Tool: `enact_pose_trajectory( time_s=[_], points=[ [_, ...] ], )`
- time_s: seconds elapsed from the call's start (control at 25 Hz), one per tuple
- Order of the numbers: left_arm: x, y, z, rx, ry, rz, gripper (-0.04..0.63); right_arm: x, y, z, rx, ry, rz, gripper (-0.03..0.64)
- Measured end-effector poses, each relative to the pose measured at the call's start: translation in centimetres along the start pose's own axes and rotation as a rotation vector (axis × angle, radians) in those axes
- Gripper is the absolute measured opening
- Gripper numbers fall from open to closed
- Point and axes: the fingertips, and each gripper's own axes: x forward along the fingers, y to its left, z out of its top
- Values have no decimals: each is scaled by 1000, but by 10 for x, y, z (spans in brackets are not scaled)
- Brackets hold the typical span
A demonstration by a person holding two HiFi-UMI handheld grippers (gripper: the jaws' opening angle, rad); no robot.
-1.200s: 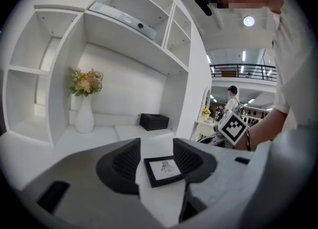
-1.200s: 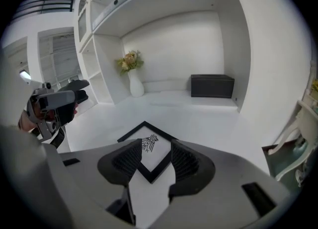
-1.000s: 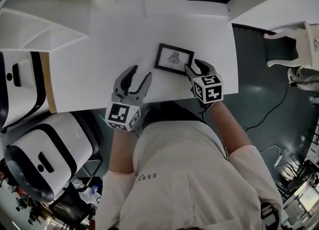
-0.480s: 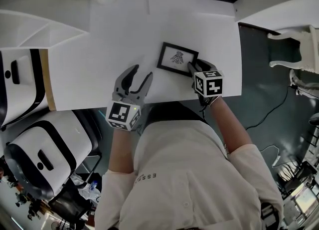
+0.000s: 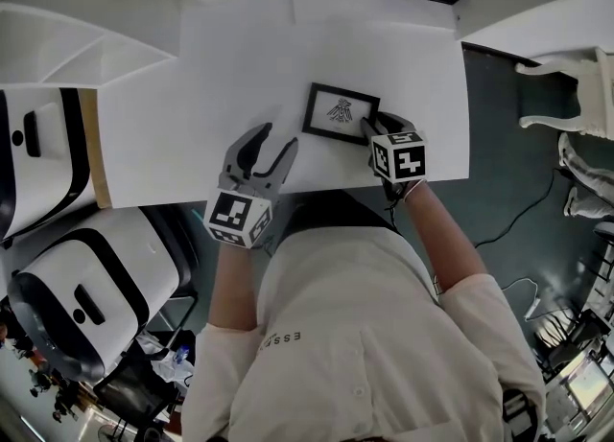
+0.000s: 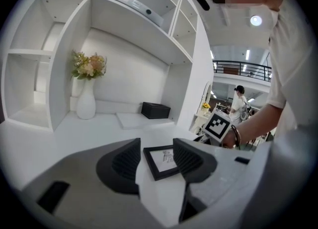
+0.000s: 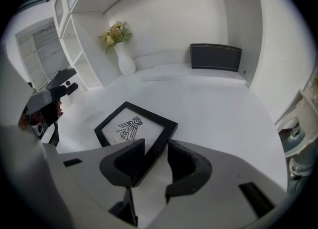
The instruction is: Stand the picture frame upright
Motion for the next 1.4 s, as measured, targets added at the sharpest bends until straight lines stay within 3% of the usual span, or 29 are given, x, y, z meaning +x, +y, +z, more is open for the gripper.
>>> enact_pose_trajectory(
  time_s=[0.88,1.4],
  points=[
    [-80,9,-41,-78,45,43,201,-5,83,-34,-121,30,102,155],
    [-122,-3,-79,-52,101,75,201,-11,117,-54,-208,35,106,147]
  ],
)
